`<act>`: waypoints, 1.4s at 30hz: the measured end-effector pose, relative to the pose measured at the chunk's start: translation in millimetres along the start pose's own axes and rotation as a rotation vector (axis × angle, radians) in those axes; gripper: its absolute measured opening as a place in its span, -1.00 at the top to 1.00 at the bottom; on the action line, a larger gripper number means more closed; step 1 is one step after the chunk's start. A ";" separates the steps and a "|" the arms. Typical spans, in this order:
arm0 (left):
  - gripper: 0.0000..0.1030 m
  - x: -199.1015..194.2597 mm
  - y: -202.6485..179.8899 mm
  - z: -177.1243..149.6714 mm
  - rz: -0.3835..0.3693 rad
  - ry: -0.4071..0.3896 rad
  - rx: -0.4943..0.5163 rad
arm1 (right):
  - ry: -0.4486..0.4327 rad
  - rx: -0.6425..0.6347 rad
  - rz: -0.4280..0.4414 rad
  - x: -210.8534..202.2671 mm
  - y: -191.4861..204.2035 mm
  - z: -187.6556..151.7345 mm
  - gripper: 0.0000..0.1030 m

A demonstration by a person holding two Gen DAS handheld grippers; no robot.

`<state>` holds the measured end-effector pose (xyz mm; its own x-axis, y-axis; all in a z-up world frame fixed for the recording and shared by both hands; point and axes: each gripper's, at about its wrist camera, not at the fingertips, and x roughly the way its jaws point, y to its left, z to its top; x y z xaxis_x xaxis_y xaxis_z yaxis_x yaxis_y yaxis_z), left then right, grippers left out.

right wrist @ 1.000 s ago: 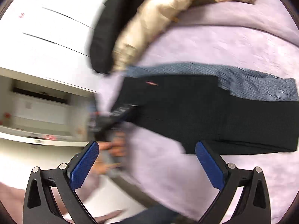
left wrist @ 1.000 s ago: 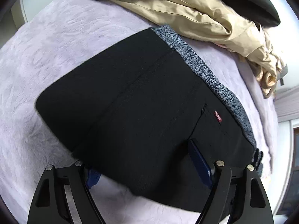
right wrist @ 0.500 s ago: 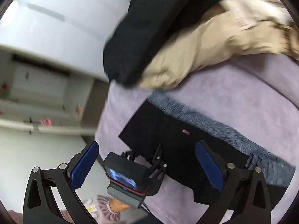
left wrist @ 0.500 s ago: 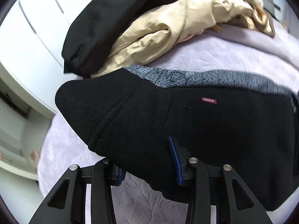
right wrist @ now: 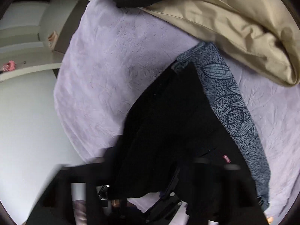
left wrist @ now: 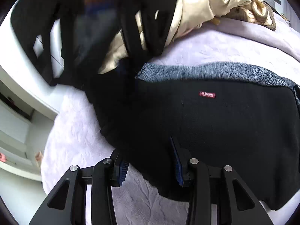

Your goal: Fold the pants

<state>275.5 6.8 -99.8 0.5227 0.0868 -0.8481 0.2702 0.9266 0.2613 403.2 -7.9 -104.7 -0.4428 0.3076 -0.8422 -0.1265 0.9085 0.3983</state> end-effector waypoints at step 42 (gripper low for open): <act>0.14 -169.2 -369.0 -69.1 -0.247 -0.216 0.787 | -0.912 0.727 0.717 38.9 -395.1 -533.0 0.67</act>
<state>31.5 -324.5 -84.6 0.4960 -0.2305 -0.8371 0.8382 0.3786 0.3924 -37.2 -505.6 -101.2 0.5590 0.5877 -0.5850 0.4962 0.3281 0.8038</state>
